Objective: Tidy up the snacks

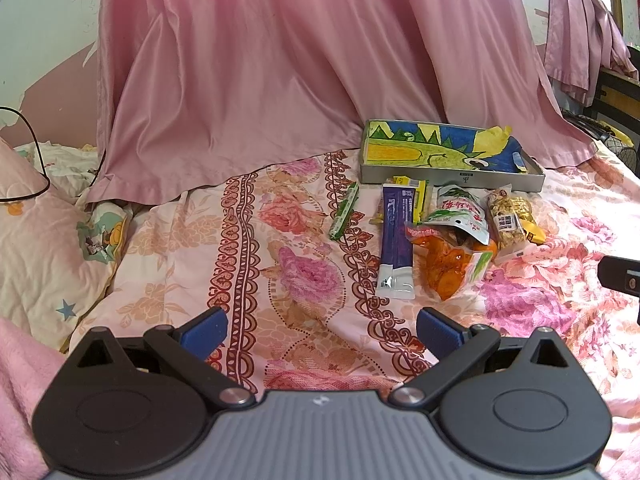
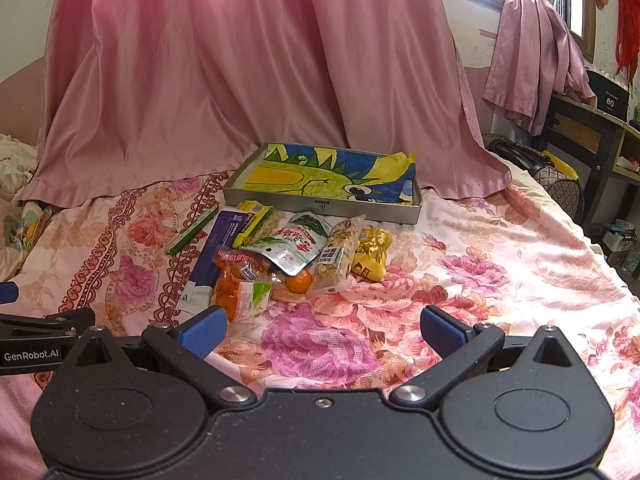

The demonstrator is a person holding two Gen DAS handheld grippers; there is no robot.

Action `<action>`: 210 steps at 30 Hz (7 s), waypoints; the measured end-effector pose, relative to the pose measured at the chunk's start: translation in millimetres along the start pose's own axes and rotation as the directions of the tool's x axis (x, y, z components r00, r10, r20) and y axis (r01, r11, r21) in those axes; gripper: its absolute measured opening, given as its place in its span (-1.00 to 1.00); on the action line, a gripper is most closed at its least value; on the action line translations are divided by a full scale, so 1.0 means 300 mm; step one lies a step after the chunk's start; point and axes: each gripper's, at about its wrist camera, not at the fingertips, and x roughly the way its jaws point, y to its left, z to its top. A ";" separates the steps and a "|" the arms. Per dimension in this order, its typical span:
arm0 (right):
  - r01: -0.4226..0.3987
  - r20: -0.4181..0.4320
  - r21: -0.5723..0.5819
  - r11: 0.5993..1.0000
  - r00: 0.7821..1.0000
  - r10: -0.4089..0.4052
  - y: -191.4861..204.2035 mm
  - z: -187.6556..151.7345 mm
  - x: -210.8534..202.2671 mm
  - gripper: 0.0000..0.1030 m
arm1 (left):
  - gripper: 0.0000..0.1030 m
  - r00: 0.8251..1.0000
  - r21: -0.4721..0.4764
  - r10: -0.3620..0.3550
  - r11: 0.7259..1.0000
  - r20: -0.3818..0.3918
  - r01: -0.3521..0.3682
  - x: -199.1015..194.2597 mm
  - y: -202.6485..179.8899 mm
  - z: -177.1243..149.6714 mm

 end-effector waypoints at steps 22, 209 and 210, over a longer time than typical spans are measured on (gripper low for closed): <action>0.002 -0.003 -0.003 1.000 1.000 -0.002 0.002 0.000 0.004 0.99 | 0.99 1.000 0.002 0.002 1.000 0.000 -0.002 0.000 0.000 -0.002; -0.142 -0.385 0.174 0.975 0.901 0.200 0.053 0.280 1.033 0.41 | -0.32 0.823 -0.126 -0.472 0.881 -0.317 0.456 0.814 -0.019 0.320; -0.145 -0.385 0.183 0.972 0.899 0.207 0.048 0.280 1.029 0.40 | -0.32 0.824 -0.132 -0.471 0.881 -0.314 0.454 0.815 -0.014 0.320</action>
